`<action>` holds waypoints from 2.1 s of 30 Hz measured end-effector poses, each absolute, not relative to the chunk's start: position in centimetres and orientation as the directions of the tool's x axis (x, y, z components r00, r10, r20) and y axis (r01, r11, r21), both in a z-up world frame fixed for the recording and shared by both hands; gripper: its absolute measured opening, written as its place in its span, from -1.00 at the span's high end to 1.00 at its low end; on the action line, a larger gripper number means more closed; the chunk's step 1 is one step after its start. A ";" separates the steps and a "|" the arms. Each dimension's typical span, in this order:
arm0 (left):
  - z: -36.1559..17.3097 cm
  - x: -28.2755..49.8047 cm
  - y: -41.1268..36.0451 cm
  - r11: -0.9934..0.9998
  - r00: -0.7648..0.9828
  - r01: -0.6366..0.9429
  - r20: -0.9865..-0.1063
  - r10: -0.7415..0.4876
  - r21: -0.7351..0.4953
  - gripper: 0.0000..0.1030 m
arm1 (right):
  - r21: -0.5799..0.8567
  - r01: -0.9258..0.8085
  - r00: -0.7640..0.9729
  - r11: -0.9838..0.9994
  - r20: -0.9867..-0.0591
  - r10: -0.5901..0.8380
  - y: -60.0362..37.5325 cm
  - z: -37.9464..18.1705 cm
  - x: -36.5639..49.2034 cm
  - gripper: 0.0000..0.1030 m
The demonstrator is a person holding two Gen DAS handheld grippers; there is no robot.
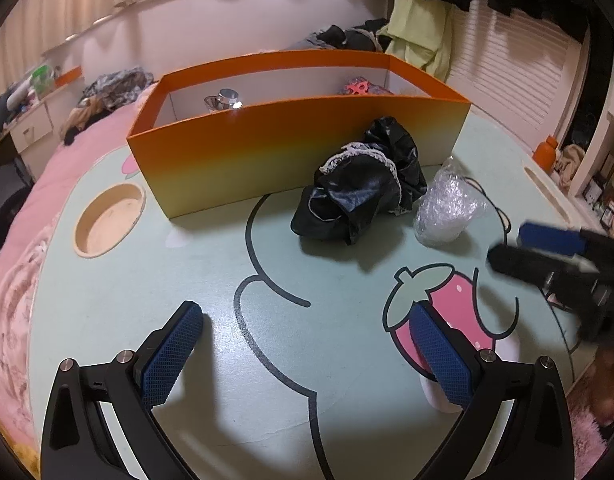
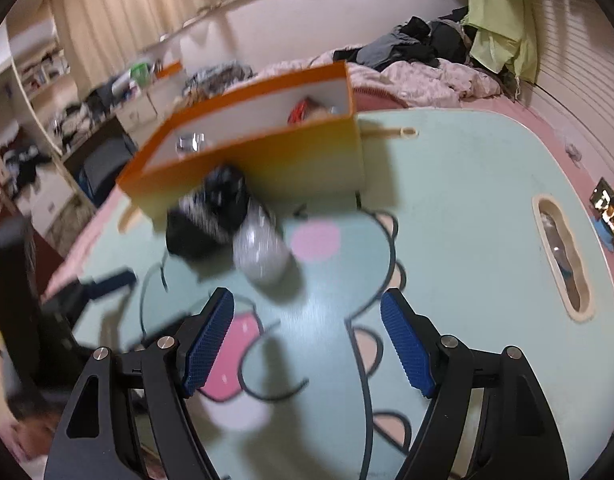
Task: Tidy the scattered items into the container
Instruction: 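Carry the clear plastic bag out and release it beside the black bag, then reach into the box and grasp the silver metal cup with the left gripper, then carry the silver cup out and set it on the table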
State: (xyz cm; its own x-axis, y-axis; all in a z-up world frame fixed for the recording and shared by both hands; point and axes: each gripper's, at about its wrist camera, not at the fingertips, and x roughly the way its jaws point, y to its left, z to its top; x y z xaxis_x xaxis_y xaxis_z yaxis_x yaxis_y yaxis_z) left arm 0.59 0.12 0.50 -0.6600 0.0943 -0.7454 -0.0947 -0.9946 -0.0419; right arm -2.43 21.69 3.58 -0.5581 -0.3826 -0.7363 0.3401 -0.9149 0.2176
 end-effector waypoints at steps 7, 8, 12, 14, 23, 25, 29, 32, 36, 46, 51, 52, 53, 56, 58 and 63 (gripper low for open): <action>2.2 0.3 -2.1 -0.995 -0.699 -0.026 -0.710 0.084 -0.093 -0.99 | 0.004 0.338 -0.594 -0.941 -0.774 -0.217 19.7 2.2 -1.6 -0.59; 3.0 0.1 -2.6 -0.995 -0.713 -0.015 -0.697 0.078 -0.095 -0.99 | -0.032 0.334 -0.603 -0.942 -0.775 -0.188 19.4 1.9 -1.4 -0.69; 6.8 -1.0 -4.0 -0.995 -0.763 -0.005 -0.642 0.069 -0.100 -0.90 | -0.023 0.343 -0.599 -0.939 -0.776 -0.200 19.5 1.7 -1.3 -0.81; 9.0 -2.4 -4.5 -0.996 -0.778 -0.011 -0.624 0.067 -0.094 -0.83 | -0.022 0.344 -0.598 -0.939 -0.776 -0.201 19.7 1.7 -1.3 -0.86; 8.8 -13.1 -4.1 -0.997 -0.566 -0.053 -0.821 0.071 -0.049 0.20 | -0.019 0.354 -0.597 -0.935 -0.774 -0.210 19.4 1.8 -1.4 -0.90; 8.4 -14.0 -3.7 -0.998 -0.557 -0.050 -0.829 0.051 -0.028 0.20 | -0.019 0.355 -0.598 -0.935 -0.773 -0.211 19.2 1.7 -1.2 -0.91; 6.9 -15.4 -3.3 -1.000 -0.518 -0.026 -0.855 0.003 0.012 0.20 | -0.018 0.357 -0.599 -0.934 -0.772 -0.214 19.1 1.8 -1.2 -0.91; 5.5 -16.4 -3.2 -0.999 -0.491 -0.005 -0.870 -0.042 0.052 0.42 | -0.017 0.358 -0.600 -0.934 -0.771 -0.216 19.1 1.8 -1.3 -0.91; 5.8 -16.5 -3.6 -0.998 -0.529 0.004 -0.847 -0.056 0.064 0.47 | -0.019 0.358 -0.601 -0.933 -0.770 -0.215 19.2 1.7 -1.2 -0.91; 12.6 -8.7 -3.4 -0.994 -0.716 -0.103 -0.690 0.107 -0.046 0.46 | -0.019 0.358 -0.601 -0.934 -0.770 -0.214 19.1 1.8 -1.2 -0.91; 9.7 -4.0 -2.1 -0.970 -0.654 -0.199 -0.719 0.236 -0.137 0.46 | -0.019 0.358 -0.602 -0.933 -0.769 -0.215 19.2 1.7 -1.2 -0.91; 8.6 -3.4 -1.9 -0.969 -0.645 -0.200 -0.724 0.244 -0.149 0.46 | -0.019 0.358 -0.602 -0.933 -0.769 -0.215 19.4 1.7 -1.3 -0.91; 7.7 -3.0 -1.7 -0.970 -0.641 -0.194 -0.730 0.238 -0.145 0.46 | -0.019 0.359 -0.602 -0.933 -0.769 -0.215 19.4 1.7 -1.3 -0.91; 5.3 -2.3 -1.0 -0.976 -0.635 -0.183 -0.744 0.209 -0.118 0.46 | -0.019 0.359 -0.602 -0.933 -0.769 -0.216 19.4 1.7 -1.3 -0.91; 4.0 -2.4 -0.9 -0.978 -0.629 -0.170 -0.751 0.201 -0.120 0.46 | -0.019 0.359 -0.602 -0.933 -0.769 -0.216 19.5 1.7 -1.3 -0.91; 3.4 -2.4 -1.6 -0.979 -0.656 -0.143 -0.727 0.204 -0.146 0.35 | -0.018 0.358 -0.602 -0.933 -0.769 -0.216 19.6 1.6 -1.3 -0.92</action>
State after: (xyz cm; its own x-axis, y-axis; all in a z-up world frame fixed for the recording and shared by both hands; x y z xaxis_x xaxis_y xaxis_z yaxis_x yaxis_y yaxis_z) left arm -2.38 -1.59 3.43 -0.6560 0.2042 -0.7266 -0.1432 -0.9789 -0.1458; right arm -1.29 19.58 1.63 -0.6022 -0.2161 -0.7685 0.3582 -0.9335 -0.0183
